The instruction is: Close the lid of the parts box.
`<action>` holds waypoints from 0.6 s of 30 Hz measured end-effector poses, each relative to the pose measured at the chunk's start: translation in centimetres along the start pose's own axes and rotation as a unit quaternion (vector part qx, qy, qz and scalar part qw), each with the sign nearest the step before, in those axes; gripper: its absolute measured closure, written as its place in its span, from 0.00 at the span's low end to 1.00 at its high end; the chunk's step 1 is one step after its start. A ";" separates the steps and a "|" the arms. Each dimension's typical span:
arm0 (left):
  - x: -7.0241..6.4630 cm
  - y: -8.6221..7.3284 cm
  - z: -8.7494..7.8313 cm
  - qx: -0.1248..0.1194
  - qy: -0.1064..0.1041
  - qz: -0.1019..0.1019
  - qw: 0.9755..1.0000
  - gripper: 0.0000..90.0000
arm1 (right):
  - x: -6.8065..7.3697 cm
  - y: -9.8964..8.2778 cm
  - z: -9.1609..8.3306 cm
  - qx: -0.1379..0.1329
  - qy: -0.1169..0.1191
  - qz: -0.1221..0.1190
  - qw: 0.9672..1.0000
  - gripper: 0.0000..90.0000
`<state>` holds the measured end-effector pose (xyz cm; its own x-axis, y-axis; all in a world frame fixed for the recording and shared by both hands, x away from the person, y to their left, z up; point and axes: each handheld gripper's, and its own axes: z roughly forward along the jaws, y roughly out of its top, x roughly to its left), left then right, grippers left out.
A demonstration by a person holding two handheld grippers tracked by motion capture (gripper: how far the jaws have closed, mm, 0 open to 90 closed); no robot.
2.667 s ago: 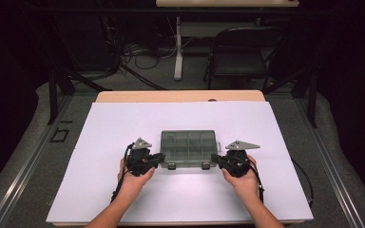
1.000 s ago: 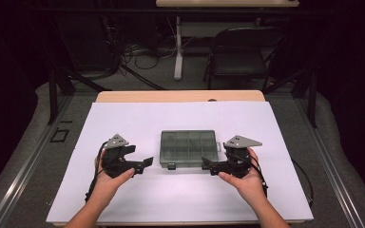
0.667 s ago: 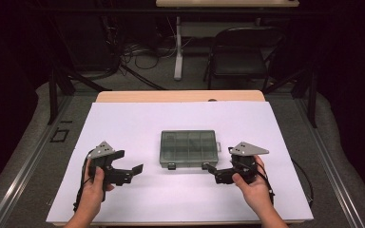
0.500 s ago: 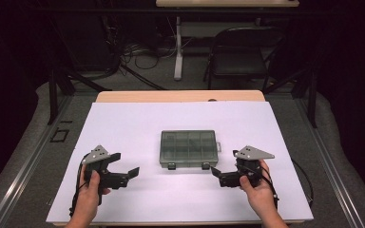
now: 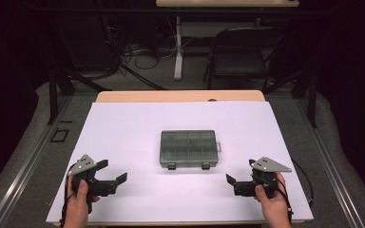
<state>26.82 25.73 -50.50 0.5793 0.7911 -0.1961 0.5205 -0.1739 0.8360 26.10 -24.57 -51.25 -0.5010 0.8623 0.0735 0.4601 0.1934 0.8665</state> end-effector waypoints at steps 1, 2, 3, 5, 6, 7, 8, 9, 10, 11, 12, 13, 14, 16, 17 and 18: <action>0.1 -0.1 -0.1 -0.002 0.001 -0.001 1.000 0.06 | -0.1 -0.1 -0.2 0.004 0.000 0.001 1.000 0.00; 0.2 -0.1 -0.1 -0.005 0.000 -0.001 1.000 0.06 | -0.3 -0.2 -0.2 0.001 -0.002 0.002 1.000 0.00; 0.2 -0.2 -0.2 -0.008 -0.002 -0.002 1.000 0.06 | -0.4 -0.3 -0.2 -0.002 -0.002 0.005 1.000 0.00; 0.3 -0.3 -0.3 -0.012 0.000 -0.003 1.000 0.06 | -0.5 -0.5 -0.3 -0.004 -0.003 0.004 1.000 0.00; 0.4 -0.4 -0.3 -0.012 0.001 -0.005 1.000 0.06 | -0.5 -0.6 -0.3 -0.003 -0.005 0.004 1.000 0.00; 0.5 -0.5 -0.4 -0.012 0.000 -0.007 1.000 0.06 | -0.6 -0.7 -0.4 0.000 -0.005 0.002 1.000 0.00; 0.5 -0.6 -0.4 -0.015 0.000 -0.009 1.000 0.06 | -0.6 -0.8 -0.3 -0.005 -0.006 0.000 1.000 0.00; 0.6 -0.6 -0.4 -0.017 0.000 -0.010 1.000 0.06 | -0.6 -0.8 -0.3 -0.007 -0.007 -0.002 1.000 0.00; 0.7 -0.7 -0.5 -0.019 -0.001 -0.012 1.000 0.06 | -0.6 -0.9 -0.3 -0.008 -0.006 -0.004 1.000 0.00; 0.8 -0.8 -0.5 -0.018 0.000 -0.013 1.000 0.06 | -0.6 -1.0 -0.4 -0.007 -0.007 -0.005 1.000 0.00; 1.0 -0.9 -0.6 -0.020 0.001 -0.012 1.000 0.06 | -0.6 -1.0 -0.4 -0.006 -0.007 -0.004 1.000 0.00; 1.1 -0.9 -0.6 -0.021 0.003 -0.012 1.000 0.06 | -0.6 -1.1 -0.4 -0.005 -0.007 -0.004 1.000 0.00; 1.2 -1.0 -0.7 -0.022 0.005 -0.014 1.000 0.06 | -0.6 -1.2 -0.3 -0.006 -0.007 -0.003 1.000 0.00; 1.3 -1.2 -0.8 -0.024 0.005 -0.018 1.000 0.06 | -0.6 -1.4 -0.2 -0.004 -0.007 -0.004 1.000 0.00; 1.4 -1.3 -0.8 -0.026 0.006 -0.018 0.999 0.06 | -0.5 -1.5 -0.1 -0.003 -0.007 -0.005 1.000 0.00; 1.5 -1.4 -0.9 -0.024 0.007 -0.018 1.000 0.06 | -0.4 -1.6 0.0 -0.004 -0.007 -0.005 1.000 0.00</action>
<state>26.45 27.69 -51.48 0.5528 0.8040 -0.2192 0.5090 -0.1175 0.8527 25.59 -25.27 -52.63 -0.4959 0.8665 0.0577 0.4496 0.1994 0.8707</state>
